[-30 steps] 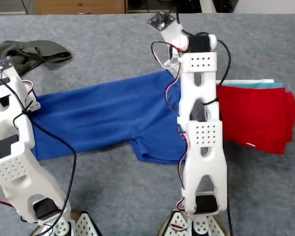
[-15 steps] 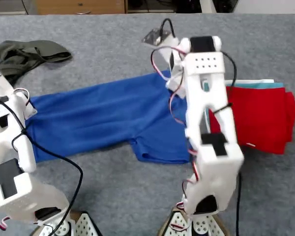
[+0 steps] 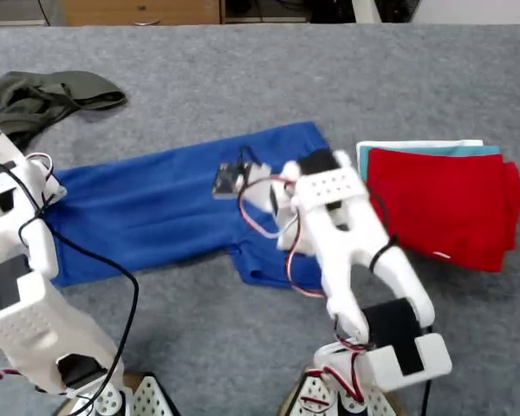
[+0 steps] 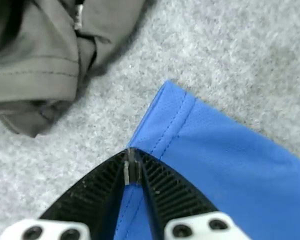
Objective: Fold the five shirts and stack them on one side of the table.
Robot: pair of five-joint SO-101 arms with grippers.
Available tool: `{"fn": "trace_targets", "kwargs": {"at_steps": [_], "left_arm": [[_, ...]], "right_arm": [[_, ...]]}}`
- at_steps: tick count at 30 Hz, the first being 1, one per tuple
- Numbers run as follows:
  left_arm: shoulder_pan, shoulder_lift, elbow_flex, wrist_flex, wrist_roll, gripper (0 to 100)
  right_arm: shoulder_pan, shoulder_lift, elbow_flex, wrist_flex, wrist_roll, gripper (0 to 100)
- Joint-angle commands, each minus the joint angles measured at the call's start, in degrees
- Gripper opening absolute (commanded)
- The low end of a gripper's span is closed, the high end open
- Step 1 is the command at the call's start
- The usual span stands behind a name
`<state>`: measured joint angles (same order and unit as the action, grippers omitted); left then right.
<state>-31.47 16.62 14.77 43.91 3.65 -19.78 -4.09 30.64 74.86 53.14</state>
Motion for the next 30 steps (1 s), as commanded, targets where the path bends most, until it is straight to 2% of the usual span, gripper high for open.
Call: {"fn": "trace_targets", "kwargs": {"at_steps": [1,7,17,19,22,30], "left_arm": [[0.88,1.45,-5.71,2.02,0.53,2],[1.05,2.86,-7.21,3.08,0.44,2],[1.05,2.95,-7.38,3.08,0.44,2],[1.05,2.95,-7.38,3.08,0.44,2],[1.05,2.95,-7.30,3.08,0.44,2],[1.23,2.86,-7.03,3.08,-1.05,2]], "right_arm": [[-1.10,-3.91,4.26,-0.35,0.88,21.2],[-2.07,-13.05,8.04,1.32,4.84,14.7],[-7.69,-14.46,19.74,-4.31,2.46,15.1],[-8.40,-14.37,21.32,-6.59,1.05,18.3],[-8.48,-14.37,22.02,-8.18,0.18,21.7],[-8.22,-14.55,18.77,-4.92,0.18,19.1]]}}
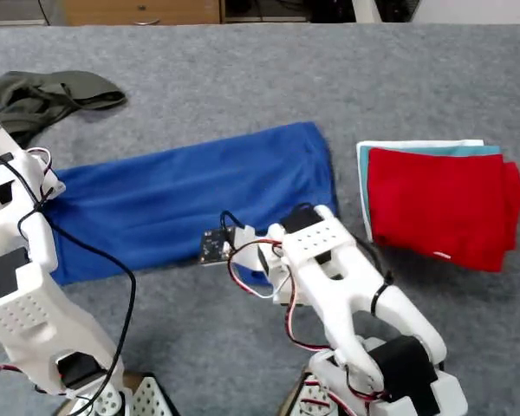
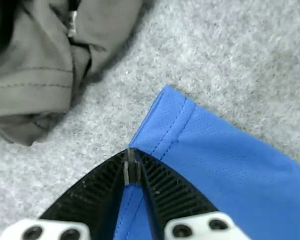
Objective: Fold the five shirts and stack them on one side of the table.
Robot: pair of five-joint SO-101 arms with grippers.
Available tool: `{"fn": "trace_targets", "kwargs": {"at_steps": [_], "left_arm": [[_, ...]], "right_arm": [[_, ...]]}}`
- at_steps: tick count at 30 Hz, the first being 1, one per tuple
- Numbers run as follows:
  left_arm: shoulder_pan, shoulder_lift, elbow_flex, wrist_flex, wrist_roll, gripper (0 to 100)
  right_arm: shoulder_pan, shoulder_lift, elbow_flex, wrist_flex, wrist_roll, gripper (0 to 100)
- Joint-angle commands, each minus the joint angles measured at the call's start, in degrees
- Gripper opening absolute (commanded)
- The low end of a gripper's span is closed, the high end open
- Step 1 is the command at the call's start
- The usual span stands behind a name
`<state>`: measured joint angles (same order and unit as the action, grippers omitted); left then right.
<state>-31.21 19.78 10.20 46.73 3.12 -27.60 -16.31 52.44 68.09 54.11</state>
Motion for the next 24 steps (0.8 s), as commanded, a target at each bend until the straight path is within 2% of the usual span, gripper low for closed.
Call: {"fn": "trace_targets", "kwargs": {"at_steps": [1,7,15,24], "left_arm": [[0.97,-0.31,-2.46,0.26,-0.62,2],[0.97,-0.40,-2.46,0.26,-0.62,2],[0.97,-0.40,-2.37,0.26,-0.62,2],[0.97,-0.40,-2.37,0.26,-0.62,2]], "right_arm": [[-0.48,-2.42,-4.00,2.99,-0.79,18.8],[-0.57,-6.64,-6.29,6.07,-0.79,18.6],[-0.48,-3.91,1.71,-3.96,-0.79,18.8],[-0.31,-1.36,2.42,-8.79,-0.70,18.8]]}}
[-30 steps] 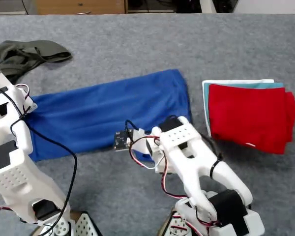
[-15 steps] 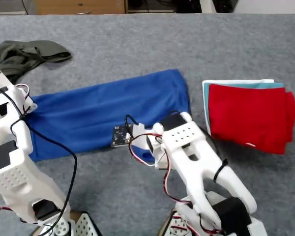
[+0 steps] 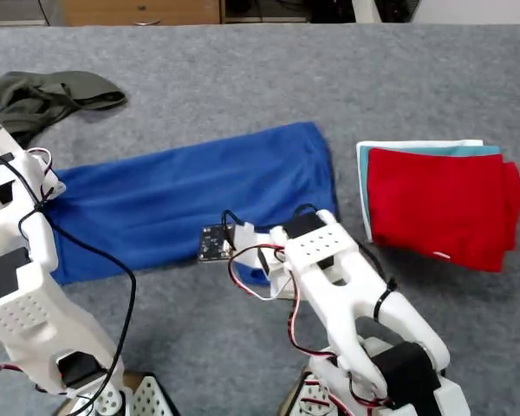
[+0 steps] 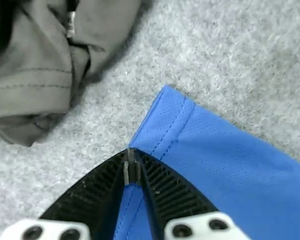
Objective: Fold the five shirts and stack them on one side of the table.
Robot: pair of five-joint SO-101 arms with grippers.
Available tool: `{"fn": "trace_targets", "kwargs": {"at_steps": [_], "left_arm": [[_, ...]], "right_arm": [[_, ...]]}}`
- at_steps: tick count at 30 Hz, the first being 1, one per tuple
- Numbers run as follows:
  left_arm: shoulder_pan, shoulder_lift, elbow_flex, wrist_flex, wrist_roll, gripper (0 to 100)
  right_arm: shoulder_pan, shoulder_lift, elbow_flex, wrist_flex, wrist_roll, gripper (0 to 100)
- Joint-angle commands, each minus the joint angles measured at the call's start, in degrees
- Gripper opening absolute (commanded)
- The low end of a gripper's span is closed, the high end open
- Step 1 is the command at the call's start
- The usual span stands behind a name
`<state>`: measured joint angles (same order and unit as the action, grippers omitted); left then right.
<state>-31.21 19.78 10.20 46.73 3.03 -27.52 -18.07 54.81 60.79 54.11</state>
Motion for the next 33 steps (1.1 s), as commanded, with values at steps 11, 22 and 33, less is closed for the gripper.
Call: {"fn": "trace_targets", "kwargs": {"at_steps": [11,22,33], "left_arm": [[0.97,-0.40,-2.37,0.26,-0.53,2],[0.97,-0.40,-2.37,0.26,-0.53,2],[0.88,-0.40,-2.37,0.26,-0.53,2]], "right_arm": [[-2.42,3.38,4.35,-2.55,-0.53,18.6],[-2.24,2.33,5.05,-4.31,-0.79,14.0],[-1.27,2.24,5.14,-7.38,1.76,9.4]]}}
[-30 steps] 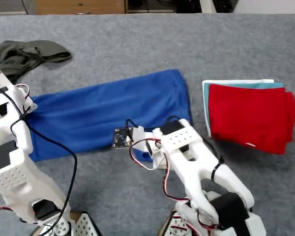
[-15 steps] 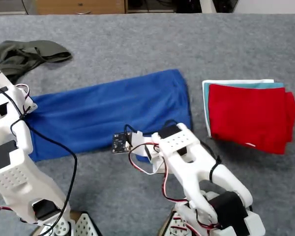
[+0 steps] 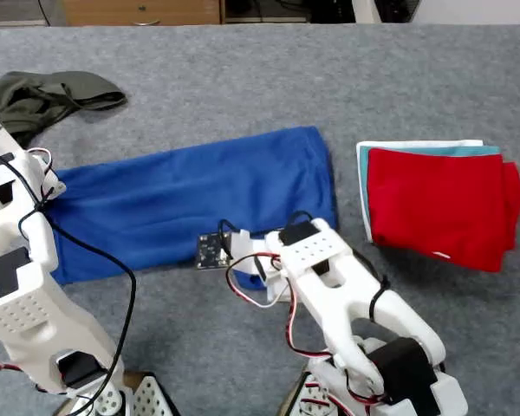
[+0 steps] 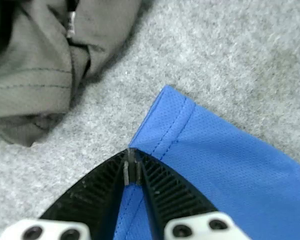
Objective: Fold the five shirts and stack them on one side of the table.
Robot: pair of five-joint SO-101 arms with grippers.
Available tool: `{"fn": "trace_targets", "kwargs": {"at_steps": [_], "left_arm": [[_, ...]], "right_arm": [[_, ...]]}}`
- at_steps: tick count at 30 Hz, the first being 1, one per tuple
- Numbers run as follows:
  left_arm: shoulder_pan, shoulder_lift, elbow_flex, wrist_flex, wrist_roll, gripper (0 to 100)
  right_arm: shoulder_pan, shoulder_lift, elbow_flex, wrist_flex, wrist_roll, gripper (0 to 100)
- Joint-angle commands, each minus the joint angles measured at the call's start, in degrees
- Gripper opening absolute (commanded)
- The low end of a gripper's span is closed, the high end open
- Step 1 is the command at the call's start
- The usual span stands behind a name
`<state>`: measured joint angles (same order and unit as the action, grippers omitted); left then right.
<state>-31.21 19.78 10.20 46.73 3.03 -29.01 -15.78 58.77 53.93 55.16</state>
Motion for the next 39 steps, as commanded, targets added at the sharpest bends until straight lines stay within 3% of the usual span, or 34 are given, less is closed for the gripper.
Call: {"fn": "trace_targets", "kwargs": {"at_steps": [1,4,7,13,27,39], "left_arm": [[0.88,-0.40,-2.37,0.26,-0.53,2],[0.97,-0.40,-2.37,0.26,-0.53,2],[0.97,-0.31,-2.46,0.26,-0.53,2],[0.88,-0.31,-2.55,0.26,-0.53,2],[0.88,-0.31,-2.55,0.26,-0.53,2],[0.97,-0.31,-2.55,0.26,-0.62,2]], "right_arm": [[0.22,-0.04,1.19,-0.53,0.70,7.5],[2.68,-0.13,0.40,-0.35,0.70,0.0],[6.20,0.04,-1.80,-0.09,0.70,0.2],[6.46,0.13,-9.63,6.68,0.79,0.2],[6.64,29.41,-54.29,24.44,8.26,0.2],[6.81,41.63,-83.21,35.69,11.34,0.2]]}}
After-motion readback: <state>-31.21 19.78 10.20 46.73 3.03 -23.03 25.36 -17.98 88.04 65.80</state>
